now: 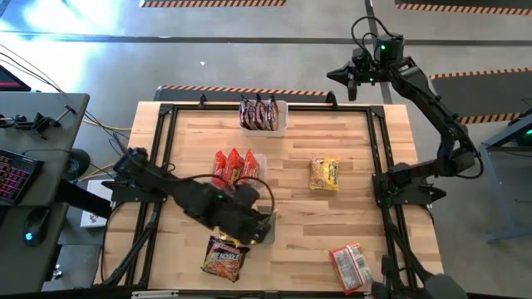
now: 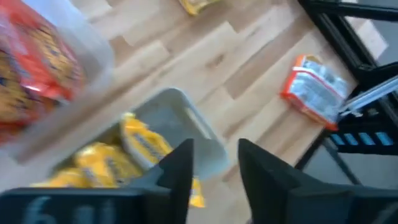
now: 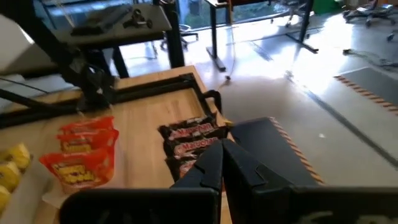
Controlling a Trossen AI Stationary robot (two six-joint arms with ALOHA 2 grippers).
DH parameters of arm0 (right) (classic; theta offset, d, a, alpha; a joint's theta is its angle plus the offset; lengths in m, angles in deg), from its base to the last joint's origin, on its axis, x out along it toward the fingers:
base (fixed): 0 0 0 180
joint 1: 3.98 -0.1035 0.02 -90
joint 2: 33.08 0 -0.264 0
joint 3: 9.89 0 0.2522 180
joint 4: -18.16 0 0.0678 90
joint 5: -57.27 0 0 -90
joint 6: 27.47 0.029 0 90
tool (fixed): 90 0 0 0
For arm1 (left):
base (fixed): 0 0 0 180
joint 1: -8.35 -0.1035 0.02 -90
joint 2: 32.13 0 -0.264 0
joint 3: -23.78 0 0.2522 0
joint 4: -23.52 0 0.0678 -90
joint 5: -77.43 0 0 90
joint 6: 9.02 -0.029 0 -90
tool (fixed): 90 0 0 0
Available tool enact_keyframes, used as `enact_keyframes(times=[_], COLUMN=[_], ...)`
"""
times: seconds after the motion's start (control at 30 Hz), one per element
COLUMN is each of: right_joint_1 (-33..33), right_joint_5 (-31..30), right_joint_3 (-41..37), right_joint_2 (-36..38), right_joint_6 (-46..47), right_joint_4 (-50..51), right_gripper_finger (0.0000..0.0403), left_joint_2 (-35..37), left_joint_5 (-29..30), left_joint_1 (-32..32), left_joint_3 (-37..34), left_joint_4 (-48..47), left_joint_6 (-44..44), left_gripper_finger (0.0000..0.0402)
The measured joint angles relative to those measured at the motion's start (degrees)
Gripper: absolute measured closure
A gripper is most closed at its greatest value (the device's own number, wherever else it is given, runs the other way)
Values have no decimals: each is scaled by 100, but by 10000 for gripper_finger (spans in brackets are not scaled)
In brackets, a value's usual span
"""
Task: Sort Maruchan noodles
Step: Put the black noodle pack into the white bin
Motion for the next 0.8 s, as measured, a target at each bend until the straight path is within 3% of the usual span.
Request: enact_keyframes(times=[0.13,0.27,0.47,0.63,0.8], right_joint_1=[-250,-652,-1390,-2020,-2698], right_joint_5=[-261,-519,-1549,-2368,-3238], right_joint_3=[0,0,0,0,1], right_joint_2=[216,314,314,390,471], right_joint_6=[-89,108,566,1031,1513], right_joint_4=[218,288,307,312,366], right_gripper_finger=[403,403,403,403,403], left_joint_2=[599,1478,2874,3496,3643], left_joint_5=[205,219,-4,-574,-1224], left_joint_1=[49,114,602,1261,2160], left_joint_3=[-851,-2344,-4551,-5468,-5858], left_joint_4=[243,1730,4005,4215,4471], left_joint_6=[-199,-460,-447,78,628], left_gripper_finger=[340,392,396,399,401])
